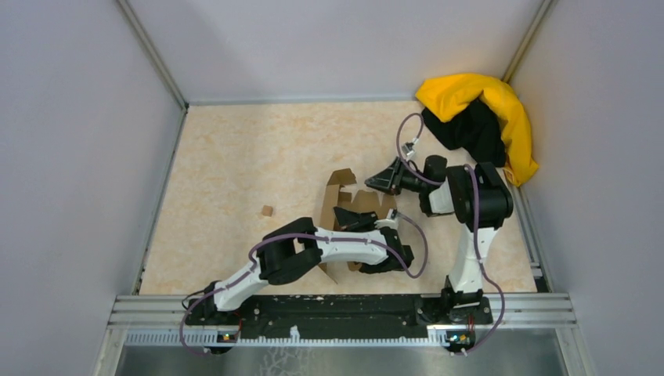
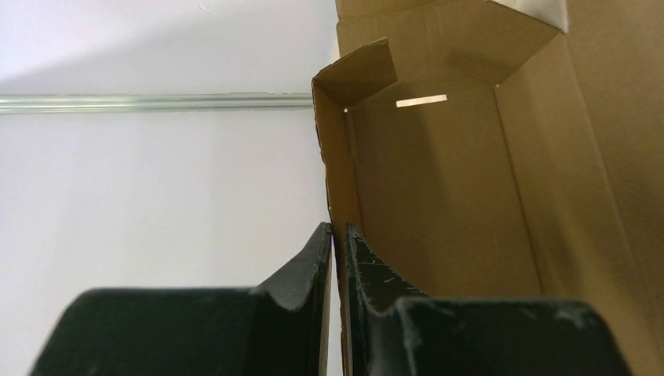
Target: Fold the paper box
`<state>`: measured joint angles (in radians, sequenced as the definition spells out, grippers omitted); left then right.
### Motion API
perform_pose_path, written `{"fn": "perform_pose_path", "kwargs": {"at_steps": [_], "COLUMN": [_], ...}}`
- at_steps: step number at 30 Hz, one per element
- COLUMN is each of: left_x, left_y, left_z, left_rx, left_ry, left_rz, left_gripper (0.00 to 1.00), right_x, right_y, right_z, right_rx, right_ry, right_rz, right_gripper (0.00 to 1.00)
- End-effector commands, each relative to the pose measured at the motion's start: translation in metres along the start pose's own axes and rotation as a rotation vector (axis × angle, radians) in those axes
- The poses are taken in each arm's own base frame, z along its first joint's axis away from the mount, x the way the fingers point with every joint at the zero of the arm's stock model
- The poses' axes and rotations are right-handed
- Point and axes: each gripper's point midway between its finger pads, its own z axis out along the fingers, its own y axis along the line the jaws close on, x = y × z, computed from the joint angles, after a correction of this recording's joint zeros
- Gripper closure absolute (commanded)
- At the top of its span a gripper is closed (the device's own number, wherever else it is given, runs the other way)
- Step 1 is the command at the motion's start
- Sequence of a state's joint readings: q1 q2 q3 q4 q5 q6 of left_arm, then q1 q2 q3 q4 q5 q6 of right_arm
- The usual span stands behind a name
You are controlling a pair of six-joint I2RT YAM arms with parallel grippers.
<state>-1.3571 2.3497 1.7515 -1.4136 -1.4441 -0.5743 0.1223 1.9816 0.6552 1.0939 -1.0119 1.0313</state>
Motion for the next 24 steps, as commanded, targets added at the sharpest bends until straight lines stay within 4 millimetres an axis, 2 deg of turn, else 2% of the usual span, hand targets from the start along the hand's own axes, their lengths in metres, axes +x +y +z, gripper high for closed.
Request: {"fn": "perform_pose_path", "kwargs": {"at_steps": [1,5,8,12,19,21,24], "left_x": [-0.006,-0.013,-0.019,-0.025,-0.032,-0.034,-0.029], "left_y": [0.021,0.023,0.025,0.026,0.030,0.042,0.066], "left_z": [-0.005,-0.006,-0.006,-0.007,-0.011,-0.010,0.003], "left_rx": [0.010,0.015,0.015,0.030,0.095,0.121,0.192], "left_ry": [-0.011,-0.013,-0.016,-0.012,0.009,0.022,0.069], "left_rz": [-0.103,-0.108,-0.107,-0.103,-0.145,-0.203,-0.323], "left_gripper": [0.85,0.87,0.86,0.72,0.57,0.53,0.41], "right_x": [-0.035,-0.052,-0.051,-0.040,-0.024,-0.020,-0.015], "right_y": [0.023,0.022,0.018,0.006,-0.003,-0.005,-0.007], "right_z": [0.016,0.025,0.025,0.022,0.015,0.013,0.009], "right_rx": [-0.073,-0.056,-0.034,-0.001,0.026,0.044,0.075], "right_ry": [-0.015,0.001,0.019,0.041,0.048,0.053,0.063], "right_rz": [-0.100,-0.121,-0.128,-0.121,-0.107,-0.112,-0.123], "right_gripper": [0.68,0.68,0.68,0.68,0.69,0.69,0.69]}}
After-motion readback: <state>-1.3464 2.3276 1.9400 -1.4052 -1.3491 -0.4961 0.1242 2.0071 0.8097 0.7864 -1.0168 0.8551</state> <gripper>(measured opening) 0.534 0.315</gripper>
